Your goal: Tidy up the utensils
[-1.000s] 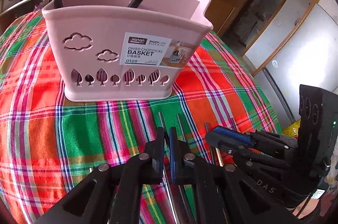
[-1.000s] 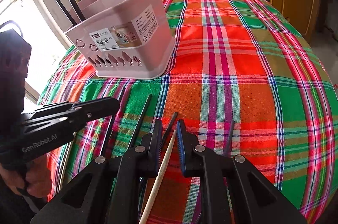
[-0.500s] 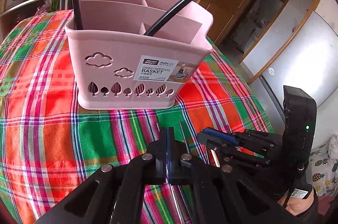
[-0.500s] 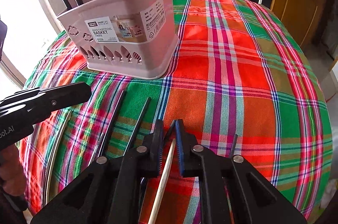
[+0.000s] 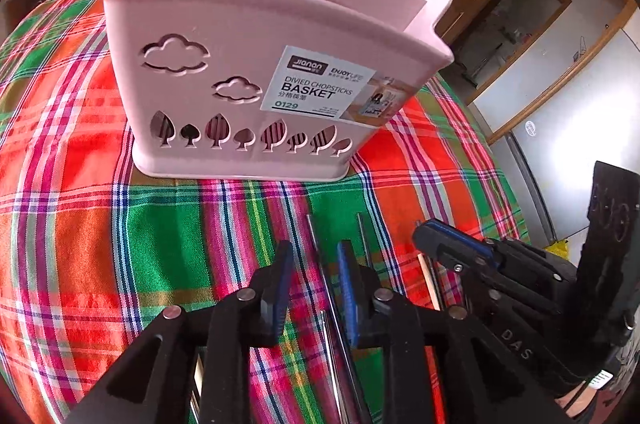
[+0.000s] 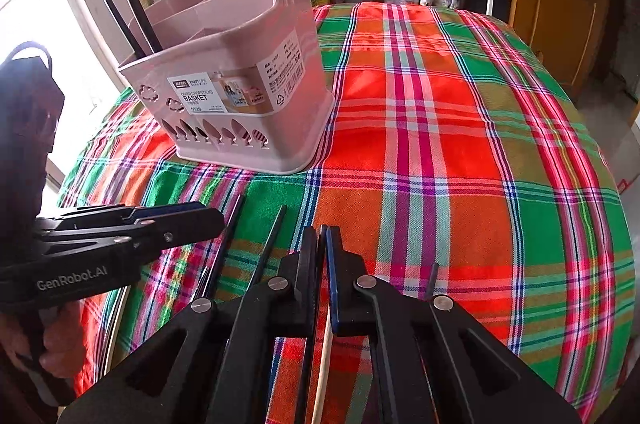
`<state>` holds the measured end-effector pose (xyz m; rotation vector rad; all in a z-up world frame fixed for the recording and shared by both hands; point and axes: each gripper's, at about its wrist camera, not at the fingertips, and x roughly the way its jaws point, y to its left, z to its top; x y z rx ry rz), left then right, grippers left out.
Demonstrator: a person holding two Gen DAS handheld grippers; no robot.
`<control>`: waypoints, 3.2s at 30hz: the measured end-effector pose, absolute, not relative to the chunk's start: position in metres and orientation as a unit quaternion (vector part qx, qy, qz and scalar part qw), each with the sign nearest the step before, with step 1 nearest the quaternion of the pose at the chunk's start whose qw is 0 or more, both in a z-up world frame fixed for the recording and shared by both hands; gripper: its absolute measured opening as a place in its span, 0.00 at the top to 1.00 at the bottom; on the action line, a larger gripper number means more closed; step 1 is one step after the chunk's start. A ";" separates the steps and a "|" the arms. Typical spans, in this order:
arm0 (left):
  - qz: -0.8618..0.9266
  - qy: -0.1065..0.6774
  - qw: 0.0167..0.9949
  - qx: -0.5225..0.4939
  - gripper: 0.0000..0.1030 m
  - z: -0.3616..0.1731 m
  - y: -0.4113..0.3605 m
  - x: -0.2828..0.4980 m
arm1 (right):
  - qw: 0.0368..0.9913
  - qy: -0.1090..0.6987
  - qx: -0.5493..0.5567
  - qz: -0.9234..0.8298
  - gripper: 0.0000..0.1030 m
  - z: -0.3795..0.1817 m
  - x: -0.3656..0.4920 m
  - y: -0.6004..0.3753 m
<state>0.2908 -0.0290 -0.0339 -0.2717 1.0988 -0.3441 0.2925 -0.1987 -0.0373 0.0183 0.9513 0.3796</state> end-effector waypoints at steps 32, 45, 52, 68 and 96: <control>-0.179 0.381 0.904 -0.079 0.97 0.096 -0.028 0.236 | 0.916 0.336 0.038 0.214 0.96 0.066 0.248 -0.219; -0.181 0.307 0.932 -0.069 0.97 0.165 -0.006 0.211 | 0.945 0.237 0.018 0.227 0.96 0.135 0.215 -0.213; -0.174 0.322 0.928 -0.069 0.97 0.150 -0.005 0.210 | 0.942 0.247 0.017 0.225 0.96 0.123 0.213 -0.212; -0.167 0.316 0.932 -0.063 0.98 0.161 0.010 0.208 | 0.947 0.225 0.010 0.229 0.96 0.140 0.211 -0.215; -0.144 0.341 0.922 -0.111 0.74 0.153 0.051 0.235 | 0.945 0.202 -0.001 0.259 0.97 0.163 0.211 -0.196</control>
